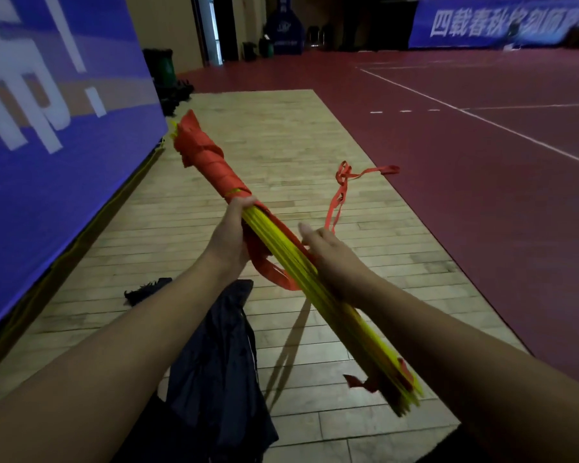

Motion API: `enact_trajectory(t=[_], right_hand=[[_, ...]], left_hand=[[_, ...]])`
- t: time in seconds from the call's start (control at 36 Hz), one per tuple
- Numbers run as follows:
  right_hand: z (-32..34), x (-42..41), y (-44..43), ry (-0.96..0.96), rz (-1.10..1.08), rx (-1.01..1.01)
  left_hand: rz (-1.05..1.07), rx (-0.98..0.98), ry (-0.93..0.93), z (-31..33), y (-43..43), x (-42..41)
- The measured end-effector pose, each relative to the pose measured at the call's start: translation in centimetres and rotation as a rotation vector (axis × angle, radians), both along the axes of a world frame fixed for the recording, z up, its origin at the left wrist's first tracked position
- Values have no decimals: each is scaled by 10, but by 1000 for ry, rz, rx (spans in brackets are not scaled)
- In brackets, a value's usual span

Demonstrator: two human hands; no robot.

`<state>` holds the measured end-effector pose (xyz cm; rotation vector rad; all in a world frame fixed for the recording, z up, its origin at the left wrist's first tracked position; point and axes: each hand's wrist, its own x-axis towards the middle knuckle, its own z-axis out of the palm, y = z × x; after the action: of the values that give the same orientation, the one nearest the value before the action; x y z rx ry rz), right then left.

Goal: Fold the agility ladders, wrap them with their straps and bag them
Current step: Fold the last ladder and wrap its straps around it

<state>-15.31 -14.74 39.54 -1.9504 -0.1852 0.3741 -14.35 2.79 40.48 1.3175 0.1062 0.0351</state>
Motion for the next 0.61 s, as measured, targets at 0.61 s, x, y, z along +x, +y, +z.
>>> enact_trajectory(t=[0.61], right_hand=[[20,-17,-9,466,458,512]], left_hand=[[-273,-51,-170,14,19,-3]])
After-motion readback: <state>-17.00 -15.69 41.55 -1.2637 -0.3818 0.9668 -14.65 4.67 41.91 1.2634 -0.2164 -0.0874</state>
